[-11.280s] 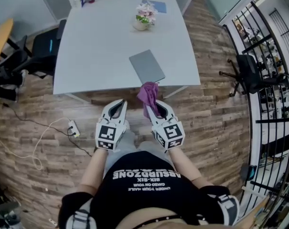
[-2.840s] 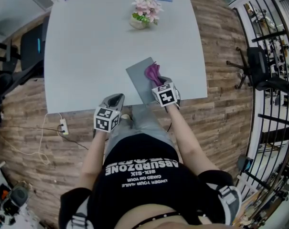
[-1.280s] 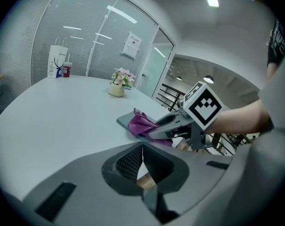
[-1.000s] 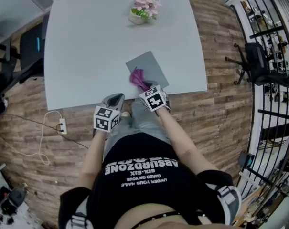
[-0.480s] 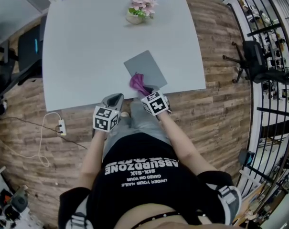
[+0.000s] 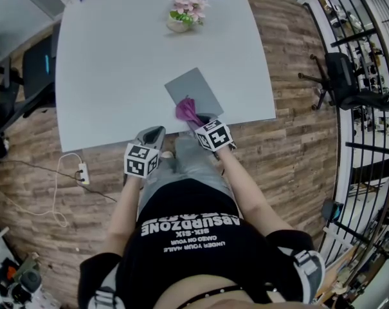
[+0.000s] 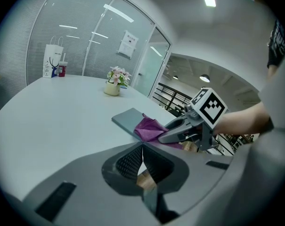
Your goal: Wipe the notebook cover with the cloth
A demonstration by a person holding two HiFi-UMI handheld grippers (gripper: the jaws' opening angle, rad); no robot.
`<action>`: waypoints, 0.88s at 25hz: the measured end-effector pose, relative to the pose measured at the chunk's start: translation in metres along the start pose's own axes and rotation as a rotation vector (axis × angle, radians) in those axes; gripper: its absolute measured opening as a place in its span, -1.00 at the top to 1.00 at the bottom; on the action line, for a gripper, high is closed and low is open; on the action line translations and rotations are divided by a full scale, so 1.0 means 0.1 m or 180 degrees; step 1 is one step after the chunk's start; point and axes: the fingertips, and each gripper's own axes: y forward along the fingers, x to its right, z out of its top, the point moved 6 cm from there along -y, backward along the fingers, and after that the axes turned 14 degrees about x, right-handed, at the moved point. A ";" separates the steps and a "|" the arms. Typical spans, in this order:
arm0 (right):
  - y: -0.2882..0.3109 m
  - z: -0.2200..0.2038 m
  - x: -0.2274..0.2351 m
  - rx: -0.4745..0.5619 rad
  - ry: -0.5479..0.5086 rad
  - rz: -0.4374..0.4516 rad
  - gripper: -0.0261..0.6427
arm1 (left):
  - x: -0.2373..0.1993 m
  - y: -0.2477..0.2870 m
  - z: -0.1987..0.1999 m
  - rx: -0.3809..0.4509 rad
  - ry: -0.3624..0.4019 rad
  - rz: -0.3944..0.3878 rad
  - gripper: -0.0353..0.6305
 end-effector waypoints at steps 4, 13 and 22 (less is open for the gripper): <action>-0.06 -0.01 0.13 0.0038 0.0066 -0.0097 0.67 | 0.01 0.01 0.01 -0.0001 0.0009 -0.0009 0.84; -0.29 -0.10 0.58 0.0073 0.0276 -0.0369 0.66 | 0.00 -0.01 0.04 -0.0010 0.0026 0.0016 0.84; -0.54 -0.15 1.02 0.0198 0.0480 -0.0697 0.65 | 0.08 0.05 0.01 -0.0053 0.0048 -0.0025 0.84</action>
